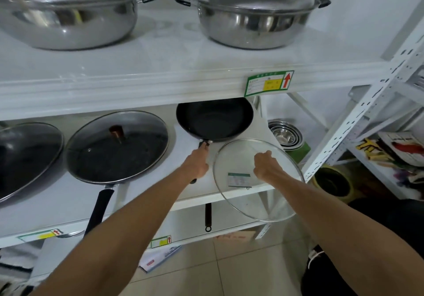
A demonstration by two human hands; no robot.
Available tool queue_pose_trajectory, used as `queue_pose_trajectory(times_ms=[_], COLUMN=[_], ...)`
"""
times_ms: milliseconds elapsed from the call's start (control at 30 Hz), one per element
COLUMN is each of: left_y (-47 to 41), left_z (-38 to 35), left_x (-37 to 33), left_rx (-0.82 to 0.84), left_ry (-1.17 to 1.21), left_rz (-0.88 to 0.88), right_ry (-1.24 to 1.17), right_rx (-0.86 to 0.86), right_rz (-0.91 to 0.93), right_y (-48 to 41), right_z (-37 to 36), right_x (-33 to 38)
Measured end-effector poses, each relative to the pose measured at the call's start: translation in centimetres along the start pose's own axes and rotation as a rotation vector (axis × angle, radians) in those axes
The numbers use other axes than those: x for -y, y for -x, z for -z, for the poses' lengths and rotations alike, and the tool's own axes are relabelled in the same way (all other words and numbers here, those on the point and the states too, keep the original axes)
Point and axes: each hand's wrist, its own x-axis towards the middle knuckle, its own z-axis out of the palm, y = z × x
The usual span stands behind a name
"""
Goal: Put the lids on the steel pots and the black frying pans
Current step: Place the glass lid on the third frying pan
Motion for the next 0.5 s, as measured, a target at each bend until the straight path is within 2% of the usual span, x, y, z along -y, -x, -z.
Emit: queue_pose_trajectory(times_ms=[233, 400, 500], left_y=[-0.5, 2.2, 4.5], left_z=[2.2, 1.4, 0.1], left_x=[1.6, -1.7, -3.8], left_rx=[-0.008, -0.022, -0.013], left_ry=[-0.035, 0.054, 0.088], left_rz=[-0.008, 0.016, 0.035], right_ry=[0.066, 0.170, 0.107], right_rx=[-0.021, -0.096, -0.145], right_rz=[0.019, 0.056, 0.054], right_y=[4.2, 6.4, 6.7], right_z=[2.9, 6.8, 9.0], right_x=[-1.7, -3.2, -3.3])
